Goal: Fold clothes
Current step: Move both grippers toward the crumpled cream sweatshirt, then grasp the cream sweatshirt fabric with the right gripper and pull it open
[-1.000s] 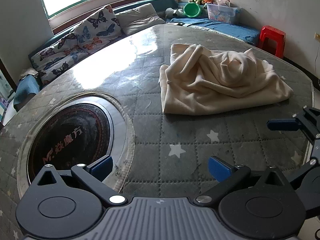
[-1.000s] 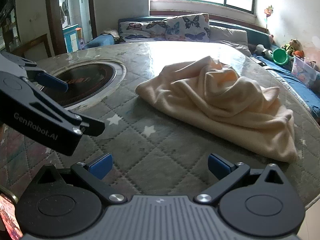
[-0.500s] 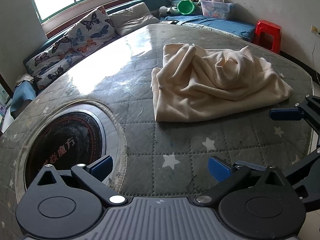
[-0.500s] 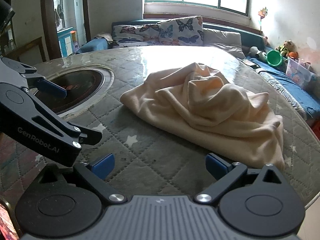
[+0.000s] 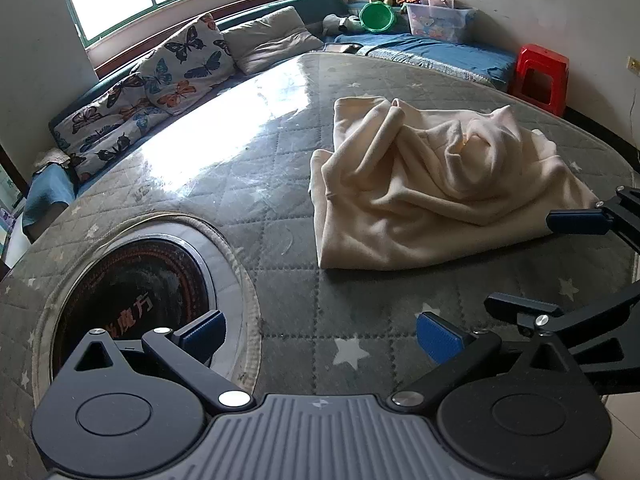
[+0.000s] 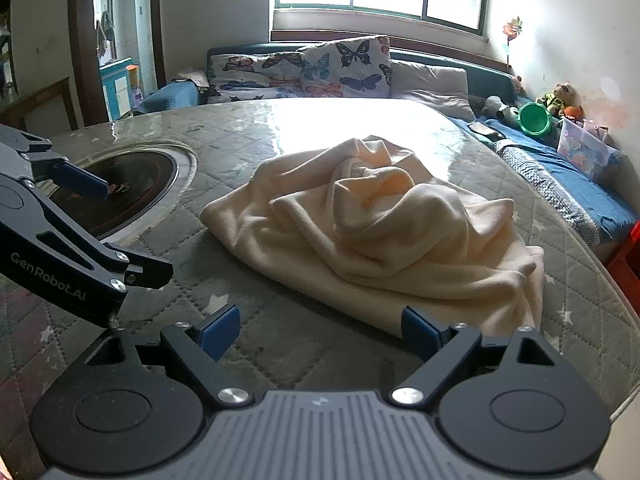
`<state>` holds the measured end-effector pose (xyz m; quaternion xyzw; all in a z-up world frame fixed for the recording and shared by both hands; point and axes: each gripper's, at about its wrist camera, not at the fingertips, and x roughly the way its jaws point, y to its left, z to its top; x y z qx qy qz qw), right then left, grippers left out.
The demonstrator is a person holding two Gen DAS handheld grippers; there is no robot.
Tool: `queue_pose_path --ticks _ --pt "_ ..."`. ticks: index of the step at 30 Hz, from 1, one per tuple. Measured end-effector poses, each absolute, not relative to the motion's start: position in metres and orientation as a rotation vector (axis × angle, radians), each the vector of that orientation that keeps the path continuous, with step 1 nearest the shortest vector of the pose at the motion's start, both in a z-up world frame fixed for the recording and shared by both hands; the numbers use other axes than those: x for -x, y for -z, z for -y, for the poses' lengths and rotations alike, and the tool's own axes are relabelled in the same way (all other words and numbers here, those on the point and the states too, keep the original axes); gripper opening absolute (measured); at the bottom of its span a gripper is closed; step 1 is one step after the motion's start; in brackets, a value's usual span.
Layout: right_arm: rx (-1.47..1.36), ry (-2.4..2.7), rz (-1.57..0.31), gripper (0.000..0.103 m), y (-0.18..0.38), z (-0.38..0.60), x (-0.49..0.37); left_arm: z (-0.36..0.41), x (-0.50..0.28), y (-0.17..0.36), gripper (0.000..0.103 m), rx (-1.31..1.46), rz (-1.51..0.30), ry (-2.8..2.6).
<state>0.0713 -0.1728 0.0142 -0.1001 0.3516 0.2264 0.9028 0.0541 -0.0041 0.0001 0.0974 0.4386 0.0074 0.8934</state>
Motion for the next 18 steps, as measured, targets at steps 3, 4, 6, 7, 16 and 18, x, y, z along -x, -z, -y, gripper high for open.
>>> queue_pose_path --ticks 3,4,6,7,16,18 --pt "0.202 -0.456 -0.731 0.088 -0.013 0.175 -0.076 0.005 -0.058 0.0 0.103 -0.206 -0.91 -0.012" --pt "0.198 -0.452 -0.731 0.087 -0.013 0.176 -0.078 0.005 -0.059 0.0 0.103 -0.207 -0.91 -0.011" --pt "0.192 -0.445 -0.728 0.086 -0.014 0.178 -0.081 0.005 -0.062 0.0 0.103 -0.206 -0.91 -0.012" --pt "0.192 -0.44 -0.725 0.085 -0.015 0.179 -0.083 0.004 -0.064 0.0 0.103 -0.204 -0.911 -0.013" --pt "0.169 -0.399 -0.684 0.079 -0.027 0.188 -0.108 0.005 -0.078 -0.001 0.103 -0.213 -0.916 -0.024" --pt "0.168 -0.395 -0.669 0.078 -0.031 0.189 -0.111 0.007 -0.081 -0.002 0.103 -0.218 -0.918 -0.023"
